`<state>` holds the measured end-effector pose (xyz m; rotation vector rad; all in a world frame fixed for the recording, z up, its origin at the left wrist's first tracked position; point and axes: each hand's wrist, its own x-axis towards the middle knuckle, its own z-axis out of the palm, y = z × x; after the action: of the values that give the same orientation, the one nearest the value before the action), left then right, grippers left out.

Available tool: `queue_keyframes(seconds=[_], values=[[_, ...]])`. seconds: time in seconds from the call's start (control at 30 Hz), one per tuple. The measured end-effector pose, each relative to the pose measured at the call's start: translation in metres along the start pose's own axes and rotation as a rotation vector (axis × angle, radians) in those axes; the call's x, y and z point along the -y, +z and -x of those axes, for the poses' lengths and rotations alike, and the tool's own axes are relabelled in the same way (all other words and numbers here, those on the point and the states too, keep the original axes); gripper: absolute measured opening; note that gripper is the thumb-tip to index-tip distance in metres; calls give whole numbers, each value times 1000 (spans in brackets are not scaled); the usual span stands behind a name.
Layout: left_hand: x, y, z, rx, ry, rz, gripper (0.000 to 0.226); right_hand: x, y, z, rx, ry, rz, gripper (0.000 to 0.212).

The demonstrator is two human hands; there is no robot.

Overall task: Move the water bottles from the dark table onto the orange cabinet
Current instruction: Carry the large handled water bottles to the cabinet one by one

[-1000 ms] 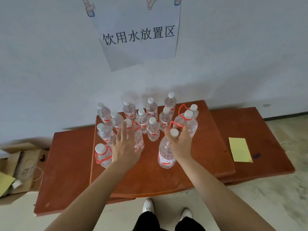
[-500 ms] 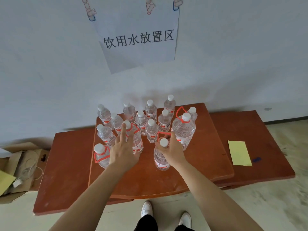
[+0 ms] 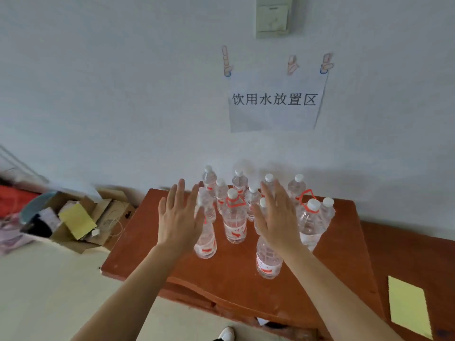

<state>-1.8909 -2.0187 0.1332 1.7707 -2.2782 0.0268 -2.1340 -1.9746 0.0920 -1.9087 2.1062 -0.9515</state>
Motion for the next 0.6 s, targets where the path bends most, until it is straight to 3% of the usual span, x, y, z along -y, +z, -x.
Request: queue_keyframes(seconds=[0.17,0.37,0.6], values=[[61,-65,67,-147,-271,-10,59,85,20,-19,23,-229,-69,63],[144,-143,152,-306,-421,-133,61,230,46,-3,74,-515,-185,63],[288,-260,310,-513,-680,-336,63,463,83,83,60,-893,-261,66]])
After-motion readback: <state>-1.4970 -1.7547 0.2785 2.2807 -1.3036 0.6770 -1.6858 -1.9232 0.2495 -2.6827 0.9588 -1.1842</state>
